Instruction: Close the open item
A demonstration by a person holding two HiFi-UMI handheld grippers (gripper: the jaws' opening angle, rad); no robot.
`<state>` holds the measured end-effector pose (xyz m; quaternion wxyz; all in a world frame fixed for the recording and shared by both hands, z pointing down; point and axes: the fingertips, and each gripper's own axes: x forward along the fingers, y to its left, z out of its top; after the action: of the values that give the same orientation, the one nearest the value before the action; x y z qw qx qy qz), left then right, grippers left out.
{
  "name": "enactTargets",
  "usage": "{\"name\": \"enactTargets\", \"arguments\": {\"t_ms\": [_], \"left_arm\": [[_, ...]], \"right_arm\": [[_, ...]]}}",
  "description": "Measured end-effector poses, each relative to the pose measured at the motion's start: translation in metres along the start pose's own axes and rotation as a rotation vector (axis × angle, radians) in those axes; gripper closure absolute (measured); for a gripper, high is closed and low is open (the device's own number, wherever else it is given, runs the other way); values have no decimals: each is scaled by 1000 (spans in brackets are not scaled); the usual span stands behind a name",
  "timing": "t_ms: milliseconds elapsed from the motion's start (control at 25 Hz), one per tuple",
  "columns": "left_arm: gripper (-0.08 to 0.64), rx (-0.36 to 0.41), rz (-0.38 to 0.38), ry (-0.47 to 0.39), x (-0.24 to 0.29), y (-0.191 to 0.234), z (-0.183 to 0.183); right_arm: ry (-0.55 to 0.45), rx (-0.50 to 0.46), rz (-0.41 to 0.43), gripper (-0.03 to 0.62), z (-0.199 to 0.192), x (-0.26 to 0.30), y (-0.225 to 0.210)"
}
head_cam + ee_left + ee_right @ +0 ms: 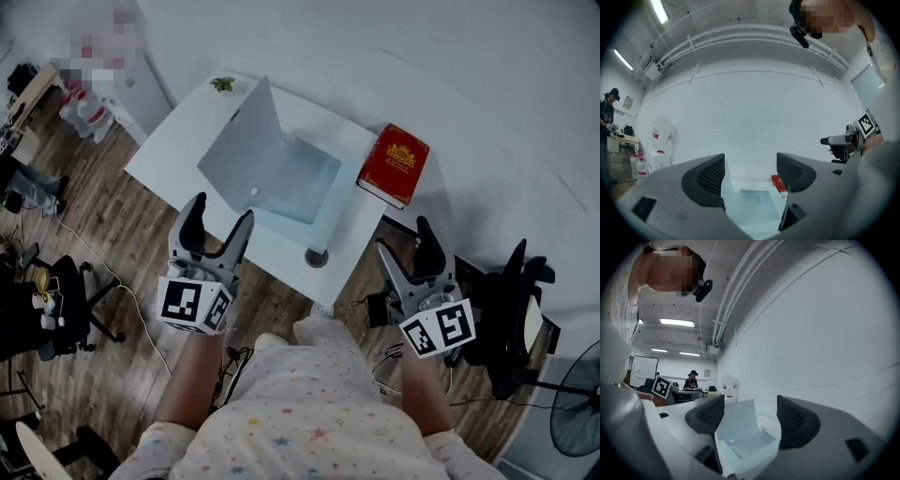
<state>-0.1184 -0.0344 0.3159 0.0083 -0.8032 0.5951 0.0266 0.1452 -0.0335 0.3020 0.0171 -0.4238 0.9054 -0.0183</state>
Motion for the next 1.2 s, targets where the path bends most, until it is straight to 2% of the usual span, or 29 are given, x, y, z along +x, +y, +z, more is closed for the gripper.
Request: {"name": "enactTargets", "arguments": {"t_ms": [240, 560, 960, 1200], "left_arm": [[241, 24, 61, 28, 43, -9, -8], [241, 72, 130, 32, 59, 12, -1], [241, 75, 108, 17, 90, 64, 8], [241, 33, 69, 59, 103, 87, -13]], "right_arm": [[12, 19, 61, 259, -1, 32, -53], [41, 46, 115, 259, -13, 69, -65], [46, 53, 52, 261, -13, 105, -64], [66, 65, 35, 261, -23, 123, -55]]}}
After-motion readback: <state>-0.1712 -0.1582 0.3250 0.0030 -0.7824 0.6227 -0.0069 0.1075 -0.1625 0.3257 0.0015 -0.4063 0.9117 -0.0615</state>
